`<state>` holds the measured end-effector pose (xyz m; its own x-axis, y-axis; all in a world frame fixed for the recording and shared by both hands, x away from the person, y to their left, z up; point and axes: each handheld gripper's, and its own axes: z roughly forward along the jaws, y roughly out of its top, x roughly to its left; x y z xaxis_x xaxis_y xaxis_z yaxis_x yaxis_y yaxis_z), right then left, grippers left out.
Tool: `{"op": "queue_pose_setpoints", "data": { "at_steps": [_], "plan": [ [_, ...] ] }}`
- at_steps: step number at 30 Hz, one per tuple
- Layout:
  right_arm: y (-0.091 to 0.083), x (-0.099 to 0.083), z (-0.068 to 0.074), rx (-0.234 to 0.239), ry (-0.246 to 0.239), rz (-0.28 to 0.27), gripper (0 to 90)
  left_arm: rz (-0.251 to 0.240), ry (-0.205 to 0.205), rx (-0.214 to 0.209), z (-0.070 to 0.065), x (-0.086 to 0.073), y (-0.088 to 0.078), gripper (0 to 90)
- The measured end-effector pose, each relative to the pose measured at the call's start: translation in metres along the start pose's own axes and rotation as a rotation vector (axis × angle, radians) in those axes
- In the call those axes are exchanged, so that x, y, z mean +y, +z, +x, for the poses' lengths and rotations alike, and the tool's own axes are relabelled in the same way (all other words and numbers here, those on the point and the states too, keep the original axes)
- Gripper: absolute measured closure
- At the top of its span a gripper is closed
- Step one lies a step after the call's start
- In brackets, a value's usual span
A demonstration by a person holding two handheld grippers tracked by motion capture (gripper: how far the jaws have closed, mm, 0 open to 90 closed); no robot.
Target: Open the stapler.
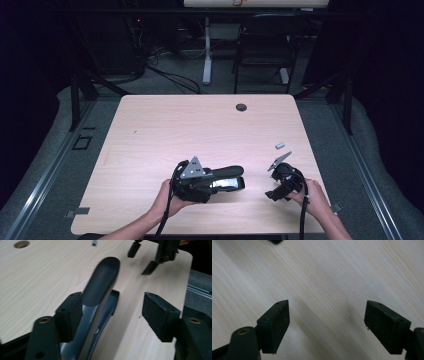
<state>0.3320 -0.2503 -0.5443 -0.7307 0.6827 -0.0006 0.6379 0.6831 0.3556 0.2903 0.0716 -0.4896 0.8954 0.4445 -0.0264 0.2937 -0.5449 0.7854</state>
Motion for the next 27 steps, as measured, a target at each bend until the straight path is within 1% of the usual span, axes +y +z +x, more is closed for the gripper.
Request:
{"op": "queue_pose_setpoints", "data": {
  "at_steps": [1,3,4,6,7,8,9,10,11,12,13,14,15,17,18,19,20,21,22,23,24,25,26,27],
  "plan": [
    [-0.001,0.001,0.001,-0.020,-0.030,0.032,22.4,0.010,0.016,-0.012,-0.004,-0.001,0.003,39.4],
    [0.000,0.001,0.002,-0.023,-0.037,0.033,23.3,0.010,0.021,-0.020,-0.005,-0.001,0.005,45.3],
    [0.000,0.002,0.003,-0.027,-0.041,0.032,24.0,0.011,0.035,-0.033,-0.007,-0.002,0.007,45.3],
    [-0.002,0.003,0.003,-0.037,-0.058,0.036,25.3,0.016,0.040,-0.046,-0.008,-0.004,0.010,48.7],
    [-0.002,0.002,0.005,-0.028,-0.045,0.007,26.9,0.018,0.041,-0.046,-0.009,-0.005,0.012,50.2],
    [-0.004,0.003,0.005,-0.044,-0.053,-0.011,29.6,0.020,0.038,-0.047,-0.009,-0.007,0.014,51.2],
    [-0.009,0.005,0.008,-0.062,-0.060,-0.054,35.9,0.029,0.035,-0.050,-0.009,-0.008,0.017,55.3],
    [-0.009,0.005,0.008,-0.062,-0.060,-0.054,35.9,0.033,0.037,-0.049,-0.009,-0.009,0.019,56.7],
    [-0.012,0.006,0.011,-0.047,-0.065,-0.105,45.0,0.042,0.029,-0.052,-0.009,-0.011,0.023,59.2],
    [-0.013,0.007,0.012,-0.042,-0.069,-0.122,50.0,0.042,0.029,-0.052,-0.009,-0.011,0.023,61.6],
    [-0.013,0.007,0.012,-0.042,-0.069,-0.122,50.0,0.038,0.026,-0.050,-0.010,-0.012,0.026,61.6],
    [-0.014,0.007,0.014,-0.041,-0.070,-0.139,54.9,0.042,0.026,-0.055,-0.010,-0.014,0.028,66.0],
    [-0.015,0.008,0.015,-0.043,-0.076,-0.147,57.6,0.046,0.027,-0.064,-0.011,-0.015,0.030,69.3],
    [-0.014,0.010,0.018,-0.022,-0.076,-0.166,64.9,0.072,0.021,-0.073,-0.013,-0.019,0.038,76.9],
    [-0.014,0.010,0.018,-0.022,-0.076,-0.166,64.9,0.072,0.021,-0.073,-0.013,-0.019,0.038,78.3],
    [-0.014,0.011,0.019,-0.008,-0.073,-0.177,66.1,0.075,0.022,-0.069,-0.014,-0.020,0.041,78.3],
    [-0.014,0.012,0.020,0.057,-0.040,-0.212,72.0,0.086,0.024,-0.060,-0.016,-0.023,0.045,81.3],
    [-0.013,0.012,0.021,0.101,-0.023,-0.240,73.5,0.079,0.025,-0.044,-0.017,-0.024,0.047,83.2],
    [-0.013,0.012,0.021,0.101,-0.023,-0.240,73.5,0.079,0.025,-0.044,-0.017,-0.024,0.047,85.4],
    [-0.013,0.013,0.022,0.126,-0.014,-0.253,75.5,0.071,0.024,-0.029,-0.018,-0.026,0.048,85.4],
    [-0.013,0.014,0.023,0.143,-0.013,-0.272,76.8,0.066,0.021,-0.010,-0.018,-0.028,0.050,88.2],
    [-0.013,0.017,0.027,0.160,-0.008,-0.297,80.2,0.069,0.015,0.006,-0.018,-0.030,0.052,90.0],
    [-0.013,0.017,0.027,0.160,-0.008,-0.297,80.2,0.063,0.005,0.019,-0.017,-0.031,0.054,90.0],
    [-0.013,0.020,0.030,0.172,-0.005,-0.328,82.4,0.059,-0.004,0.032,-0.017,-0.032,0.055,90.0]
  ]
}}
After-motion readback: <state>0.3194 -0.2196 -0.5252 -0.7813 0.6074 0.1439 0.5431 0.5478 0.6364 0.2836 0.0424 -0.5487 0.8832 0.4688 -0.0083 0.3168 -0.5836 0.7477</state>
